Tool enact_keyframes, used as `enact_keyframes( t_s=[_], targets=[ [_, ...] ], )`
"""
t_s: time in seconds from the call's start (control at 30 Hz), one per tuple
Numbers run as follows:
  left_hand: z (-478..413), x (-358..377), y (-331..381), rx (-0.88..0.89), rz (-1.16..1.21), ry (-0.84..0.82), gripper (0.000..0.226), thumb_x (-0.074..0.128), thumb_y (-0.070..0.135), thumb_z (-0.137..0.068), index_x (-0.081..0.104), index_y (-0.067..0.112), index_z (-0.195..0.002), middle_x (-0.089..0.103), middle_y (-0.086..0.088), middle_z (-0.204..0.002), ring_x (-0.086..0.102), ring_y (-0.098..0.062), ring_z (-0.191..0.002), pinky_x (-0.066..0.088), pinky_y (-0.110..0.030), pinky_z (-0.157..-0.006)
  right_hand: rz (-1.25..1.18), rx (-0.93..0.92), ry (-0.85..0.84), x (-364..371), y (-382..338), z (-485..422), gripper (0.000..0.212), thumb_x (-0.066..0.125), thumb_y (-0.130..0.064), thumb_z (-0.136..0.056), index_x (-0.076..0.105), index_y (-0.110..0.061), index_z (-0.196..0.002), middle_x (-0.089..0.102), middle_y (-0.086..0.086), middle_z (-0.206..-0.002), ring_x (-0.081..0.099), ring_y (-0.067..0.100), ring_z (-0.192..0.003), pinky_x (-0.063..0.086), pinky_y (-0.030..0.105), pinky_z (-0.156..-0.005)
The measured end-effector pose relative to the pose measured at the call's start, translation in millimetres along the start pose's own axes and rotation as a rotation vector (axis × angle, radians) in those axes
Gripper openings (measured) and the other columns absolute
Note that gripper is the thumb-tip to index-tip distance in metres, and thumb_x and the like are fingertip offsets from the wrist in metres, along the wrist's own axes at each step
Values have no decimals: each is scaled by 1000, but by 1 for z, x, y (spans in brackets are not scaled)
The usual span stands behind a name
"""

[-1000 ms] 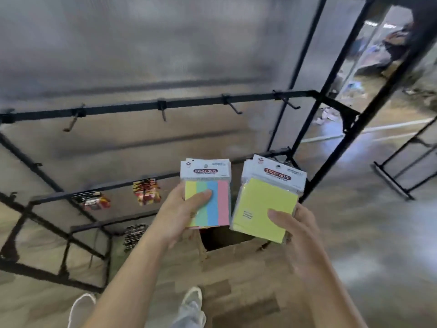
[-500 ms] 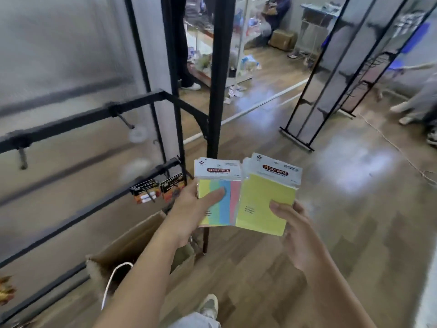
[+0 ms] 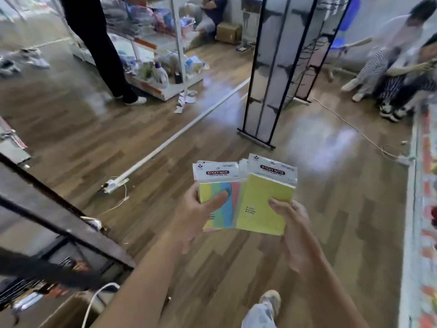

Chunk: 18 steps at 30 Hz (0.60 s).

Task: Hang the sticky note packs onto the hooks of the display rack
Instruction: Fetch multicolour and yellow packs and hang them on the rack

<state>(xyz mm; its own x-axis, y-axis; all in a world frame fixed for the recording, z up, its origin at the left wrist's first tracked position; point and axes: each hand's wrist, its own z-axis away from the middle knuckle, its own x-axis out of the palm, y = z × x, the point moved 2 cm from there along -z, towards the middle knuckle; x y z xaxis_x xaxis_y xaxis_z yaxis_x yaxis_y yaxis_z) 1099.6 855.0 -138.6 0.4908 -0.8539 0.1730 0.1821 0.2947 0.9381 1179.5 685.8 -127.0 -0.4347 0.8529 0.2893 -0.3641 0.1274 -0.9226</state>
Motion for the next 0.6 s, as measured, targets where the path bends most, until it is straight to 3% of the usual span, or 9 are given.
enact_keyframes(
  t_s=[0.17,0.27,0.33,0.5,0.6],
  targets=[
    [-82,87,19,10,45,68,52,77,33,-71,63,20,-119,73,-7,-111,72,-29,-97,57,-36,-63,80,-48,-22,-71,-61,-89,31,64,-36,-76,70,-17,-99,74,4,-84,68,15,-67,47,23,-44],
    [-132,135,34,38,48,77,55,76,32,-72,61,17,-122,72,-10,-113,71,-31,-99,59,-37,-68,117,-83,10,-111,-98,-137,35,71,-38,-78,68,-12,-100,72,2,-78,66,15,-62,45,24,-43],
    [-166,164,42,52,60,66,55,74,30,-74,60,15,-124,72,-11,-114,70,-32,-101,60,-42,-75,141,-106,19,-137,-117,-170,34,66,-38,-78,68,-12,-99,72,1,-78,67,15,-64,46,25,-46],
    [-260,227,52,60,58,33,59,78,41,-72,62,18,-123,71,-9,-116,69,-32,-106,57,-50,-85,188,-139,48,-197,-156,-257,28,65,-36,-77,72,-16,-96,75,4,-91,70,21,-82,55,34,-68],
    [-326,265,54,26,93,28,62,79,44,-70,61,18,-123,71,-9,-116,69,-32,-104,59,-51,-77,226,-116,49,-231,-178,-319,15,70,-28,-85,74,-16,-92,75,6,-89,70,25,-83,55,39,-71]
  ],
)
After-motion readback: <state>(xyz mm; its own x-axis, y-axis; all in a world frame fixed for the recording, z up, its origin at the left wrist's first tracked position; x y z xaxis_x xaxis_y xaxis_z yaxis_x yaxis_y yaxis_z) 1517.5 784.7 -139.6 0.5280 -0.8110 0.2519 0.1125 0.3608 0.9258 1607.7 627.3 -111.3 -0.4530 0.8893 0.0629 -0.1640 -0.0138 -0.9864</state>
